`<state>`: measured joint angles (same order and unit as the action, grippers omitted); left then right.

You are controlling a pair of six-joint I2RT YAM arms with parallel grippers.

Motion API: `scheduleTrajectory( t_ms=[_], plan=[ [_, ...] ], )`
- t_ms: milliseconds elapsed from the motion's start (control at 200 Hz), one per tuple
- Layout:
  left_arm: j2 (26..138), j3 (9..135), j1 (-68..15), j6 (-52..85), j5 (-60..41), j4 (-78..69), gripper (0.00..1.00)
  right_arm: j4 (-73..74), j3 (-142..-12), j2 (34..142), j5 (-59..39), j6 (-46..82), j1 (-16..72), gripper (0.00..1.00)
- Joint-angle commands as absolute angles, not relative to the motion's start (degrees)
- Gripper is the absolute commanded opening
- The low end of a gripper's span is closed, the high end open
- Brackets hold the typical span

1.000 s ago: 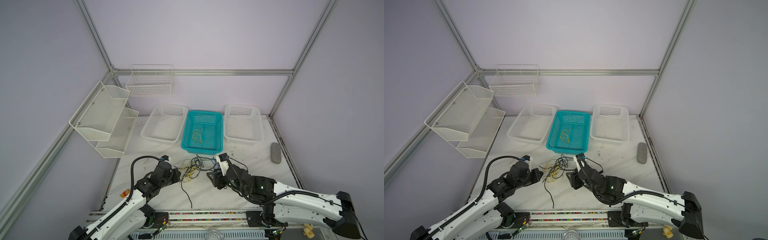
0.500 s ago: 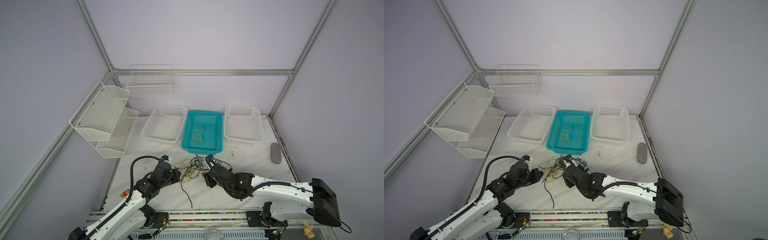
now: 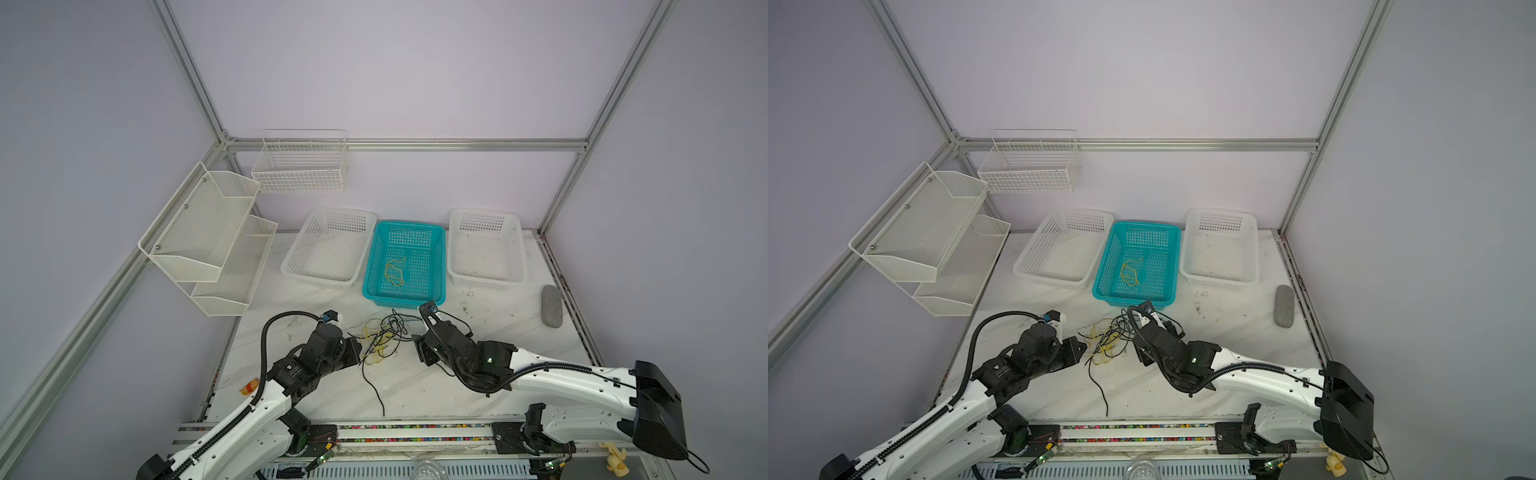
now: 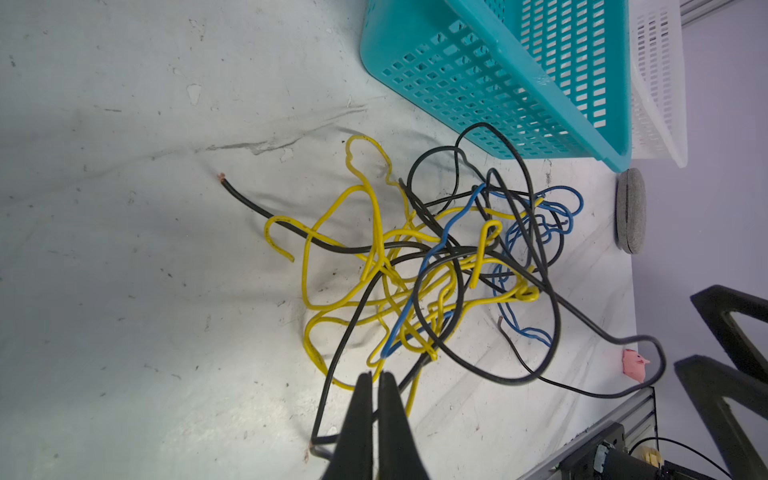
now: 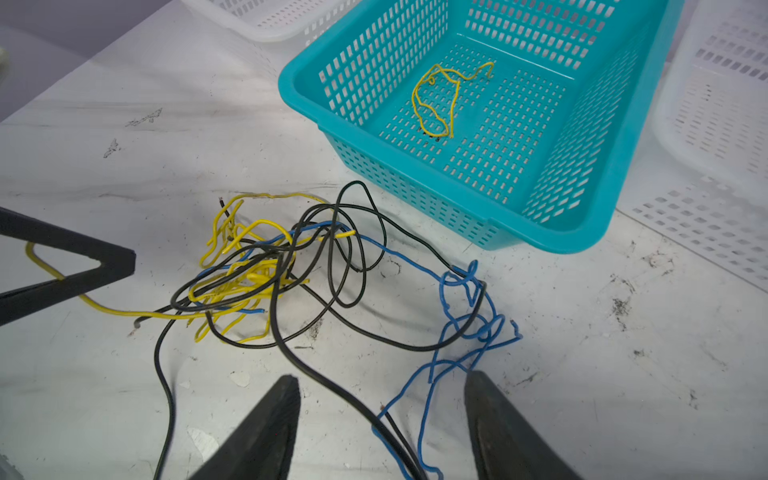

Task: Untangle the cables
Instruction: 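Lower the right gripper onto the tangle and grasp a black wire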

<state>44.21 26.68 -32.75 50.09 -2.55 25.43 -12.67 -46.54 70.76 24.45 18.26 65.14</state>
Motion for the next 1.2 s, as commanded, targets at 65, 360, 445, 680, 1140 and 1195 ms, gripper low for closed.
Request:
scheduleTrajectory(
  t_ms=[65,360,445,680,1140,1195],
  plan=[
    [42.89,30.43,-32.40,48.80,-2.68,24.79,0.00,-13.47,-48.00,73.56,18.82,16.61,65.04,0.69],
    [42.83,30.15,-32.42,48.70,-2.64,24.87,0.00,-11.73,-46.97,78.39,16.08,16.35,64.95,0.69],
    [42.80,30.10,-32.43,48.69,-2.64,24.78,0.00,-11.63,-47.53,80.42,16.33,15.64,64.95,0.66],
    [42.53,29.64,-32.41,48.43,-2.42,24.95,0.00,-10.11,-47.88,80.45,13.25,14.17,64.90,0.34],
    [42.49,29.18,-32.40,47.81,-1.85,25.03,0.00,-11.78,-50.70,71.27,7.85,15.75,64.08,0.00],
    [42.53,29.18,-32.43,47.75,-1.93,24.97,0.00,-11.69,-50.80,71.45,6.97,15.62,63.96,0.00]
  ],
)
